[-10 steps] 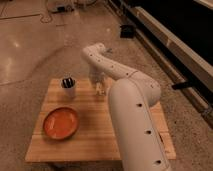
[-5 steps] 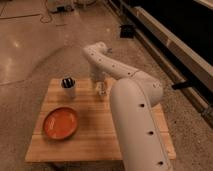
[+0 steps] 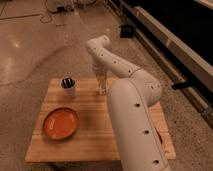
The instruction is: Knock the bottle over
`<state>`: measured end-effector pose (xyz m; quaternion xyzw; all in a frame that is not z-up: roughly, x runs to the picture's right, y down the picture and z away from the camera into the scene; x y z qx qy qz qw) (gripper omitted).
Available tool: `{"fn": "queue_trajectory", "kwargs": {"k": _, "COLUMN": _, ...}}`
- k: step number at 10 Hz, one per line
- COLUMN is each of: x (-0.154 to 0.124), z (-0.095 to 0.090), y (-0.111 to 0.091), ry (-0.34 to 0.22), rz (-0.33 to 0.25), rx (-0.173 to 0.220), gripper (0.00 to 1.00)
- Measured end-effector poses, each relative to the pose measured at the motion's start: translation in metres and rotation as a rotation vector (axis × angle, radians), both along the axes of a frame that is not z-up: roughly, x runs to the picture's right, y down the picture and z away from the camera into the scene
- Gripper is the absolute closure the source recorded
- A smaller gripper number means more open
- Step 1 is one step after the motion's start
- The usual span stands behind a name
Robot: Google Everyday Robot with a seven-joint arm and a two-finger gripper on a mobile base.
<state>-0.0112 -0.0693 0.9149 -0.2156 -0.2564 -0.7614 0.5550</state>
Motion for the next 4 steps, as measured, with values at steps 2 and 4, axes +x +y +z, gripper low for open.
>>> {"fn": "queue_trajectory", "kwargs": {"k": 2, "x": 0.003, "z": 0.005, "y": -0.01, "ry": 0.01, "rz": -0.018, "rx": 0.021, "gripper": 1.0}}
{"fn": "queue_trajectory", "kwargs": {"k": 4, "x": 0.01, "z": 0.013, "y": -0.021, "ry": 0.019, "rz": -0.028, "rx": 0.044, "gripper": 0.94}}
